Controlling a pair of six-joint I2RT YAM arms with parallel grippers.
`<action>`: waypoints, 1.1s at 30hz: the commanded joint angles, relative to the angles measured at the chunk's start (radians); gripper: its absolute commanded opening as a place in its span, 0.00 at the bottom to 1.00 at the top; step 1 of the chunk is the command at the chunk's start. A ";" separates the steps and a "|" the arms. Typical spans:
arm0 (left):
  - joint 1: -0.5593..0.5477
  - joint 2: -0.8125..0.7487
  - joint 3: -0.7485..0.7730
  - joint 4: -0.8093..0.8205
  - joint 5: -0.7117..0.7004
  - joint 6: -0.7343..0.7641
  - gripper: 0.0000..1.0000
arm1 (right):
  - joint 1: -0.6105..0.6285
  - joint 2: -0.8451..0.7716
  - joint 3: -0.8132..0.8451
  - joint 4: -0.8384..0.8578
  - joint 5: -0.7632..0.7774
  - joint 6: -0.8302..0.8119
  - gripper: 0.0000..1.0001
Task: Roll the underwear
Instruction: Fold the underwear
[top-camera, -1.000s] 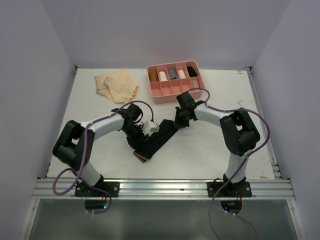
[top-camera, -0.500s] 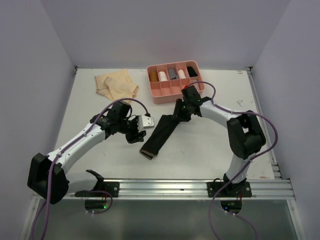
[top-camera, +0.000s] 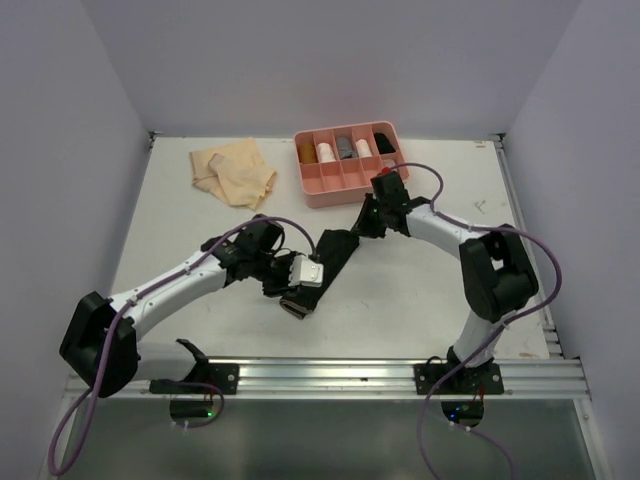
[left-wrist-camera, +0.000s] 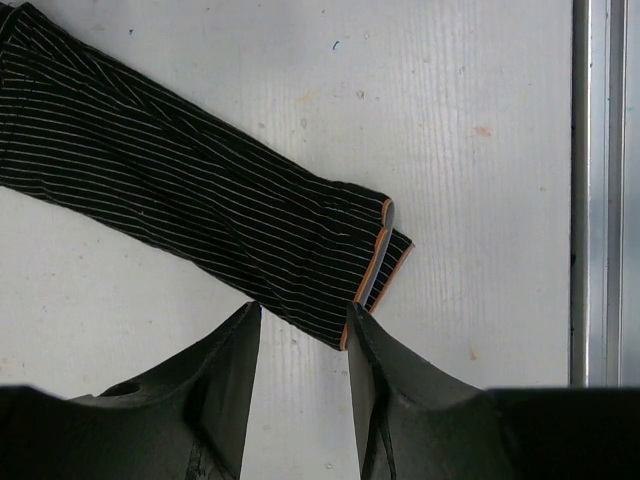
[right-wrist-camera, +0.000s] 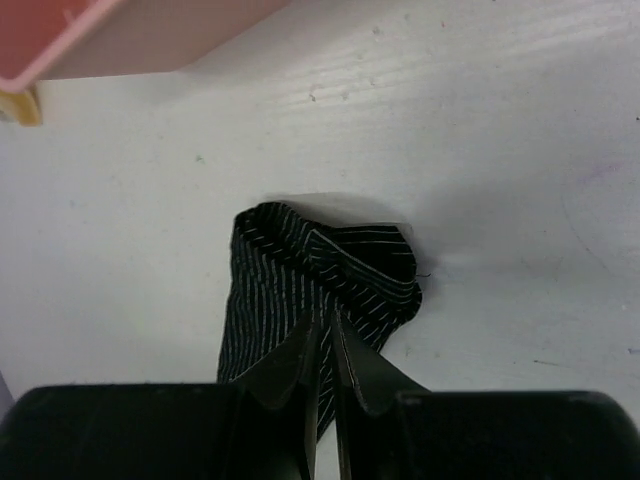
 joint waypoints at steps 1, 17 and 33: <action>-0.028 0.008 -0.002 0.057 -0.020 0.069 0.44 | 0.001 0.067 0.045 0.022 0.036 0.014 0.13; -0.172 0.083 -0.013 0.066 -0.100 0.135 0.43 | 0.001 0.193 0.050 0.002 0.053 -0.012 0.12; -0.309 0.128 -0.090 0.230 -0.363 -0.184 0.47 | -0.001 0.203 0.065 -0.017 0.064 -0.018 0.12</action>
